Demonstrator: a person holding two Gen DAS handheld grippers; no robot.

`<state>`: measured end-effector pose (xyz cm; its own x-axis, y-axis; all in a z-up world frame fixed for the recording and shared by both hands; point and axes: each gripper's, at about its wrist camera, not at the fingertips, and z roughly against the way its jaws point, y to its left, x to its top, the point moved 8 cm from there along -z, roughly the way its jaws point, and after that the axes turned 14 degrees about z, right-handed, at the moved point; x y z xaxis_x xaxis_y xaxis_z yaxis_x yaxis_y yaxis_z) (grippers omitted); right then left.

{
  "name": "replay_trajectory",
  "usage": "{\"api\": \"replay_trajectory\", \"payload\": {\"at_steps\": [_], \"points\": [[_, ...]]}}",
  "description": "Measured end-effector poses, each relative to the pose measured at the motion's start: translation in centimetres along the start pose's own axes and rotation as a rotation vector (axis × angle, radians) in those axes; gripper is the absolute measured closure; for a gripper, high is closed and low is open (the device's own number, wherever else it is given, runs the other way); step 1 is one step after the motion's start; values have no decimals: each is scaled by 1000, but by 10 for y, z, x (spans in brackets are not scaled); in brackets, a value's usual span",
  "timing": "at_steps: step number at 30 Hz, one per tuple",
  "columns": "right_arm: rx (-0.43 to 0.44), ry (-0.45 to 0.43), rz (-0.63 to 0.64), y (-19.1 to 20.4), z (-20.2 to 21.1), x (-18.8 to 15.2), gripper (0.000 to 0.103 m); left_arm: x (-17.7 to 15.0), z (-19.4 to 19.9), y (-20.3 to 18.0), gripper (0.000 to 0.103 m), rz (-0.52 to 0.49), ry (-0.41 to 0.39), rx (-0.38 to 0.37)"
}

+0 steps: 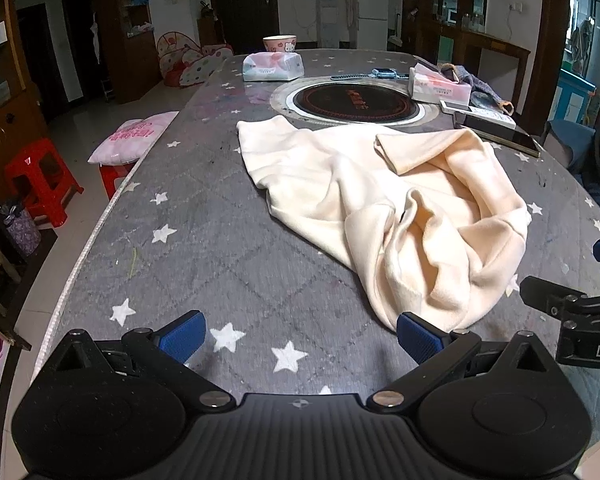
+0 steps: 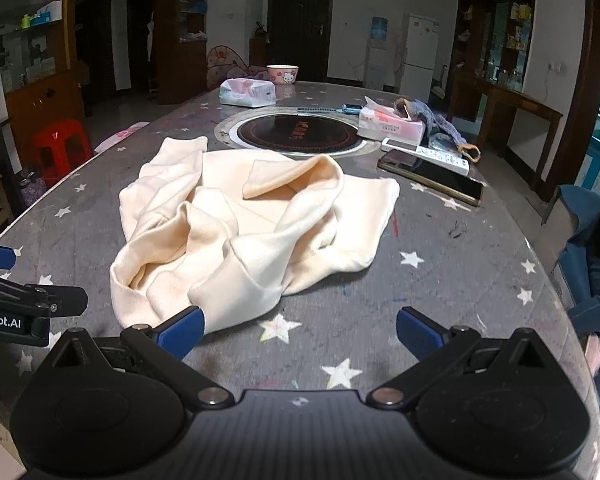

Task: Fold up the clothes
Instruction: 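Move both grippers toward the crumpled cream shirt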

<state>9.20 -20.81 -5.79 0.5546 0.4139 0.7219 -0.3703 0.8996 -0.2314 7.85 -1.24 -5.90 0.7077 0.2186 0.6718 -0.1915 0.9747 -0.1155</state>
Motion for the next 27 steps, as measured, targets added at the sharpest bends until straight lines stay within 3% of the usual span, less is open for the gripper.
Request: {"api": "replay_trajectory", "payload": {"at_steps": [27], "points": [[16, -21, -4, -13, -5, 22, 1, 23, -3, 0, 0, -9, -24, -1]]}}
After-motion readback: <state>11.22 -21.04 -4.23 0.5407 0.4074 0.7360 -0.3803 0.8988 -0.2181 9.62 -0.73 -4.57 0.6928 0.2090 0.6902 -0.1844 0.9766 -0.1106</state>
